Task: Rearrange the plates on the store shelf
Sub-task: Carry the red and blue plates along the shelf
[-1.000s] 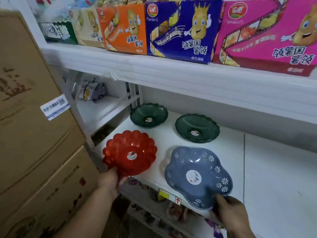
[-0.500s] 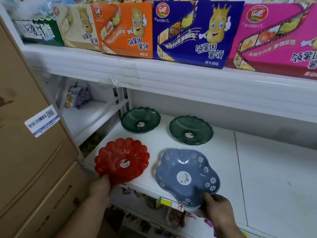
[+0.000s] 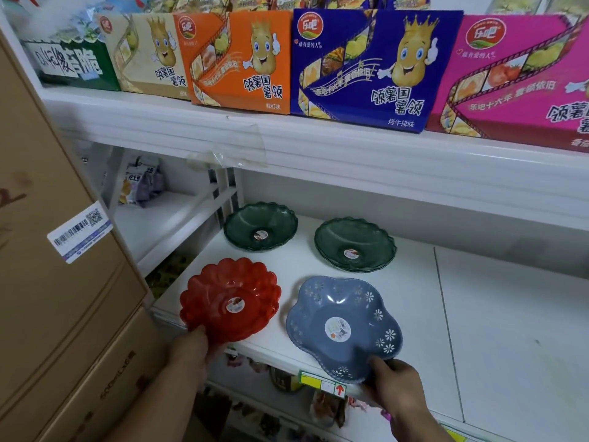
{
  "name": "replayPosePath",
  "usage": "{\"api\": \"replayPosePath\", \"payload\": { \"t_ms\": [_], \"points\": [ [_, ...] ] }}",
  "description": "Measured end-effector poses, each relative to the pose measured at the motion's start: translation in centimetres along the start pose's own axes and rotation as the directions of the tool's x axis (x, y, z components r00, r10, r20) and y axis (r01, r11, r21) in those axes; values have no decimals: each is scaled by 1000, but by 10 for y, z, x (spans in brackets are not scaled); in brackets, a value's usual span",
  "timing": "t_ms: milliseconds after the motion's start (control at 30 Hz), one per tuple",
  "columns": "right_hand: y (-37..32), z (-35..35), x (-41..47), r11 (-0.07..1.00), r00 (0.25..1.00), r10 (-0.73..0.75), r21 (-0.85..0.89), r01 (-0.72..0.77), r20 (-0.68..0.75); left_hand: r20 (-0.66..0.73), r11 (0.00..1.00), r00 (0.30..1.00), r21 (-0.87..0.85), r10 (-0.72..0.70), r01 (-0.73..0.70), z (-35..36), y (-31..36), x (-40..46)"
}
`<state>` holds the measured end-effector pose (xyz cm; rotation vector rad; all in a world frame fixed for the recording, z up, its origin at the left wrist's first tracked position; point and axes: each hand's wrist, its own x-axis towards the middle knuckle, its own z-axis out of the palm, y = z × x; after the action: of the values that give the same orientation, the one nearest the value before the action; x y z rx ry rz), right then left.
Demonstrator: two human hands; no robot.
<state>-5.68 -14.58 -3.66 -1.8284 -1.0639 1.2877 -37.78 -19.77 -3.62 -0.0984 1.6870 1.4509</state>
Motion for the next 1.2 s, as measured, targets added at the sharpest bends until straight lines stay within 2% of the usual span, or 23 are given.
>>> {"api": "replayPosePath", "payload": {
  "t_ms": [267,467,667,733,867,933,1000,1067,1200],
  "points": [
    [7,10,10,999,999,41,15,-42,31,18,1000,1000,-19,10,-10,6,5,-11],
    [16,15,18,998,997,49,-38,-47,67,16,1000,1000,7,0,0,6,5,-14],
    [10,8,6,999,994,36,3,-37,103,40,1000,999,14,21,-21,6,4,-22],
    [9,4,3,998,990,56,26,-60,129,22,997,999,70,33,-35,3,2,-16],
    [6,-9,-4,996,994,75,48,-79,85,-44,937,982,310,184,-162,4,-2,-26],
    [2,-19,-7,997,999,41,65,-42,15,-31,867,939,395,343,-303,8,-2,-43],
    [-7,-28,-11,999,999,-28,43,29,-35,33,805,885,400,464,-437,13,0,-59],
    [-20,-32,-13,995,994,-97,20,98,-46,91,784,867,389,491,-484,20,3,-68],
    [-49,-41,-8,986,986,-168,-19,168,23,140,827,895,342,425,-446,37,13,-80]
  ]
}}
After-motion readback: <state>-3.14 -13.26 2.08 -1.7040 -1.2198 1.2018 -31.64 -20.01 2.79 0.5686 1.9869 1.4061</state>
